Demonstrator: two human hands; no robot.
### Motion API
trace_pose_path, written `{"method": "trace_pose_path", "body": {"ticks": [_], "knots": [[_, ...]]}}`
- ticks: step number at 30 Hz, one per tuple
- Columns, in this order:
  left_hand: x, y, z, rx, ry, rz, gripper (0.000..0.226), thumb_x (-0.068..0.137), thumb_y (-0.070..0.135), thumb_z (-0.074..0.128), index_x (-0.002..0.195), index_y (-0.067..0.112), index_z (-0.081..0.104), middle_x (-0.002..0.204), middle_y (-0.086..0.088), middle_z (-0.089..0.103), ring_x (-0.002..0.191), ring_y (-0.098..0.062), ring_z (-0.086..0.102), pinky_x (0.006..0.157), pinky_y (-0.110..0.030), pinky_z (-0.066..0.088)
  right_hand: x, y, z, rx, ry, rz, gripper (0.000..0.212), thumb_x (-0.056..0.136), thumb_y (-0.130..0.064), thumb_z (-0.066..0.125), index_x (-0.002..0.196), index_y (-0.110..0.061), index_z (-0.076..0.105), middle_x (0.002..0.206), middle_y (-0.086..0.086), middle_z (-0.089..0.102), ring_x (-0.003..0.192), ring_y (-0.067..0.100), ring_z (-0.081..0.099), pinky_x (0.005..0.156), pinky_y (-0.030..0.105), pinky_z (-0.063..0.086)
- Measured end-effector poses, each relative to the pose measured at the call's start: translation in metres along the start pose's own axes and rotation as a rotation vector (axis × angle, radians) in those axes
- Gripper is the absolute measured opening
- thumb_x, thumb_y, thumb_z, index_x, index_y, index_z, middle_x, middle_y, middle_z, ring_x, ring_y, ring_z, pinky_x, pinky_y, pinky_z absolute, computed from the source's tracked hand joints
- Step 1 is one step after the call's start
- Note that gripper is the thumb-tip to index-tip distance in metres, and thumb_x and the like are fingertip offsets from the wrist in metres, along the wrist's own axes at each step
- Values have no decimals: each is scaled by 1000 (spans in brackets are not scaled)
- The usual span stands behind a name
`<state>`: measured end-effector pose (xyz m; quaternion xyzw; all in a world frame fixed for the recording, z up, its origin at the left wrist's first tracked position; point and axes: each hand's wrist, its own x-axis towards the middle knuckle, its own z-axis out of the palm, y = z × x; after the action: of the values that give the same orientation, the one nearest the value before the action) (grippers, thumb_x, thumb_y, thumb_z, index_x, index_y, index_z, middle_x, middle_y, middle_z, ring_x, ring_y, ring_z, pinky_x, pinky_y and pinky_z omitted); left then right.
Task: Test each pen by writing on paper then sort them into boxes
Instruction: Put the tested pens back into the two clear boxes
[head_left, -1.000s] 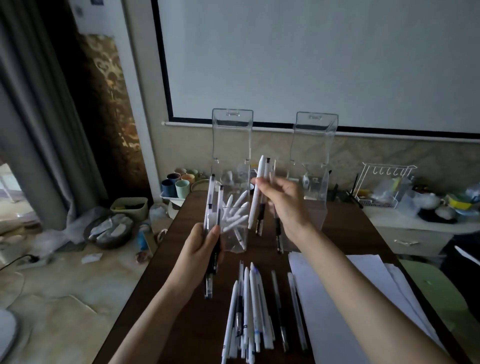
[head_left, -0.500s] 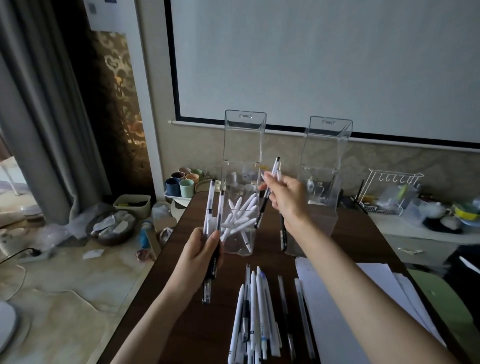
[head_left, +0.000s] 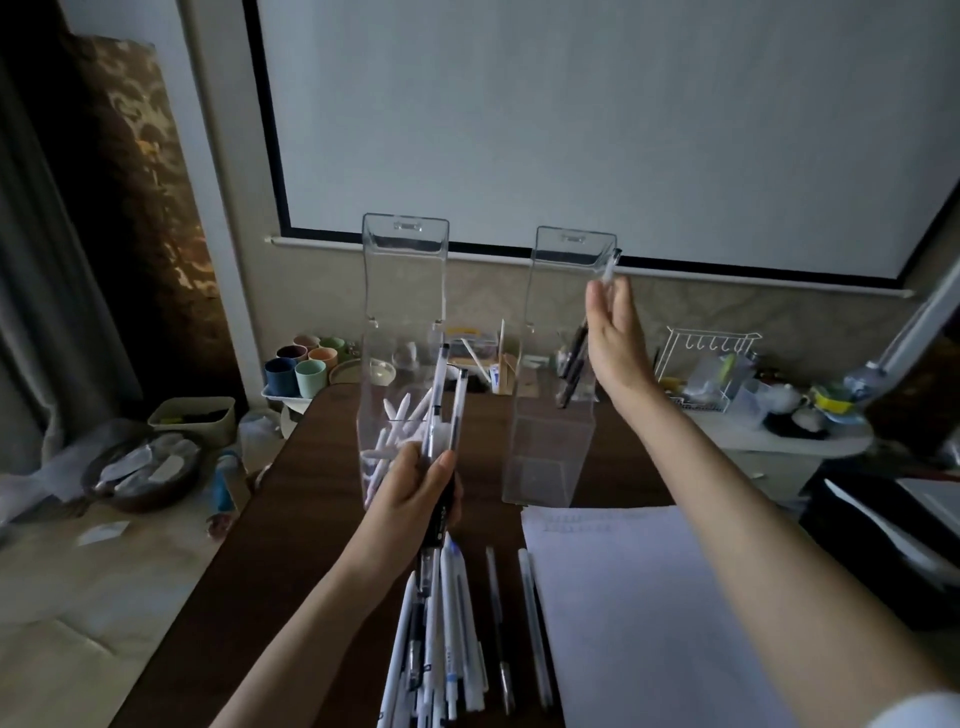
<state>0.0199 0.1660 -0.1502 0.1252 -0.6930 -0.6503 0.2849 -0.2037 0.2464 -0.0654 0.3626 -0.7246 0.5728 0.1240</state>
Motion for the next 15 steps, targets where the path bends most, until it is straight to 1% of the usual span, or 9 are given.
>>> {"method": "trace_pose_path", "body": {"ticks": [2, 4, 7, 9, 10, 12, 13, 14, 15], "knots": [[3, 0, 5, -8, -1, -5, 20, 98, 13, 41, 82, 0, 40, 60, -6, 54, 52, -18, 49, 50, -28, 41, 3, 5, 3, -52, -45, 21, 17, 100, -31, 40, 93, -16, 41, 72, -8, 41, 59, 7, 42, 55, 19, 37], [4, 1, 7, -3, -15, -10, 23, 98, 14, 42, 78, 4, 39, 62, -10, 54, 54, -20, 49, 52, -31, 41, 3, 12, 5, -166, -131, 95, 21, 97, -32, 49, 90, -12, 48, 73, 0, 48, 56, 13, 44, 53, 28, 40], [4, 3, 10, -4, -20, -7, 24, 98, 14, 41, 75, 7, 39, 65, -13, 53, 57, -23, 49, 53, -33, 40, -11, 11, 6, -306, -146, 172, 39, 91, -35, 58, 117, -7, 51, 98, 8, 51, 74, 18, 53, 66, 24, 41], [2, 4, 11, -5, -27, 7, 24, 99, 14, 41, 76, 5, 41, 65, -16, 52, 57, -25, 46, 54, -35, 39, -34, -4, 2, -235, -82, 105, 33, 91, -32, 58, 113, -7, 55, 92, 0, 50, 80, 15, 52, 67, 18, 36], [1, 4, 12, -5, -41, 17, 24, 99, 14, 40, 78, 3, 42, 65, -17, 52, 56, -26, 45, 53, -35, 39, -48, -14, -1, -96, -160, 119, 30, 92, -36, 56, 106, -10, 58, 82, -5, 48, 72, 11, 50, 61, 17, 34], [0, 3, 14, -10, -73, 32, 23, 99, 15, 40, 82, -1, 42, 64, -14, 53, 55, -24, 46, 51, -30, 41, -80, -33, -5, 178, -533, 253, 39, 87, -51, 48, 99, -17, 61, 64, -8, 44, 54, 6, 42, 50, 17, 29], [0, 3, 15, -17, -90, 36, 22, 99, 15, 39, 86, -3, 42, 64, -12, 53, 54, -21, 48, 50, -27, 42, -93, -39, -3, 217, -692, 297, 43, 82, -56, 48, 99, -19, 62, 61, -8, 49, 51, 4, 45, 50, 15, 33], [-1, 2, 17, -27, -111, 38, 22, 99, 15, 40, 90, -6, 41, 64, -10, 54, 54, -20, 48, 49, -25, 42, -104, -40, 0, 221, -758, 300, 46, 78, -56, 51, 99, -17, 63, 65, -8, 59, 57, 4, 55, 56, 15, 42], [-1, 0, 19, -33, -133, 38, 23, 99, 15, 40, 94, -8, 41, 65, -8, 53, 54, -19, 49, 49, -25, 42, -111, -37, 6, 218, -737, 290, 47, 78, -54, 57, 99, -13, 64, 76, -3, 67, 71, 9, 63, 70, 20, 50]]}}
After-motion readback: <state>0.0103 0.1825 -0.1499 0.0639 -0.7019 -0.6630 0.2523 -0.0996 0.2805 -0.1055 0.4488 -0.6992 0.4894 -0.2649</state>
